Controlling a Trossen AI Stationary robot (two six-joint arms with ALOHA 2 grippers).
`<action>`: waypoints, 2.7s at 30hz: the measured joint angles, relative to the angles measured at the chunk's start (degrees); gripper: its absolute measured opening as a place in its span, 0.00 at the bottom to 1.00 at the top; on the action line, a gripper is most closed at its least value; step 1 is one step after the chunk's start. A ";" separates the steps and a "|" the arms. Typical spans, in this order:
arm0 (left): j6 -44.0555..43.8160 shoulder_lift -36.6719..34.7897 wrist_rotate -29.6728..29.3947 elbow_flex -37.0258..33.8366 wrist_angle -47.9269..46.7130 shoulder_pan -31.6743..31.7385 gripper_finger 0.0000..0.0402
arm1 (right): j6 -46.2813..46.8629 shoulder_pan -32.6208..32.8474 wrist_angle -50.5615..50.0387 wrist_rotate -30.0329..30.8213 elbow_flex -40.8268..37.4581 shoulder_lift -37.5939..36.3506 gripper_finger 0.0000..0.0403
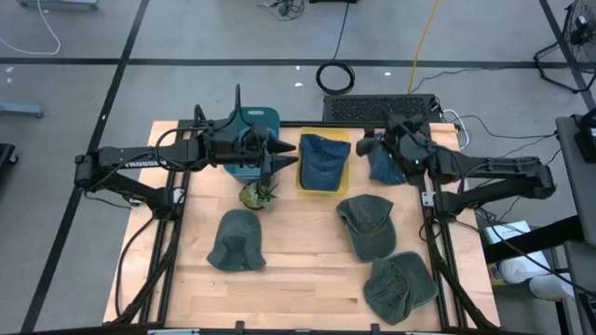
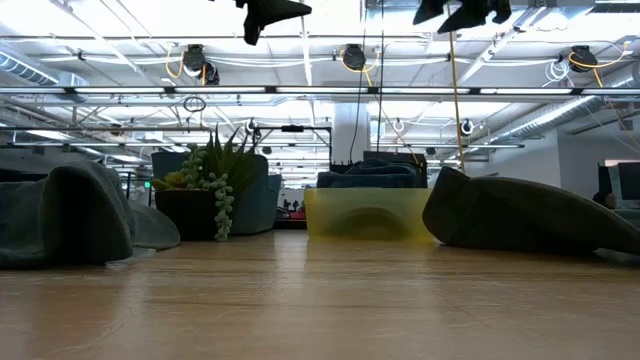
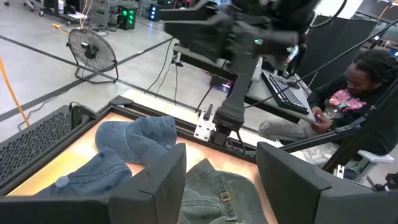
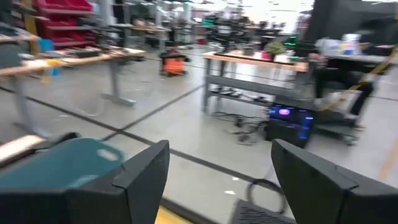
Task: Pick & Place hat
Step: Put the blue cap into the yellow bin
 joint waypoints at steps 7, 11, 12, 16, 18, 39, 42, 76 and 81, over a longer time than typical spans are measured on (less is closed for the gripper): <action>0.07 0.00 -0.02 0.01 0.00 0.00 0.50 | 0.19 -11.27 -0.46 -7.48 0.04 -0.32 0.68; 0.07 0.00 0.00 0.01 -0.02 0.00 0.50 | 6.22 -17.81 -3.87 -10.58 0.04 -0.26 0.68; 0.07 0.00 0.00 0.01 -0.04 0.00 0.50 | 8.77 -19.45 -5.32 -11.72 0.04 -0.27 0.68; 0.04 0.00 -0.02 0.00 -0.05 0.00 0.50 | 18.65 -26.40 -11.81 -17.03 0.04 0.25 0.68; 0.02 0.00 -0.01 0.01 -0.05 0.00 0.50 | 23.33 -29.80 -15.29 -20.69 0.04 1.15 0.68; -6.14 0.00 2.47 0.01 -1.91 0.00 0.50 | 65.19 -44.37 -46.83 -46.68 0.04 7.58 0.57; -6.55 0.00 4.69 0.01 -2.22 -0.01 0.50 | 70.90 -43.93 -47.73 -47.33 0.04 8.54 0.55; -10.62 0.02 6.09 0.01 -13.63 -0.02 0.50 | 101.68 -41.28 -33.11 -40.68 -11.59 22.12 0.53; -10.62 0.02 6.09 0.01 -15.25 -0.07 0.50 | 101.60 -41.92 -27.56 -40.54 -14.21 22.10 0.53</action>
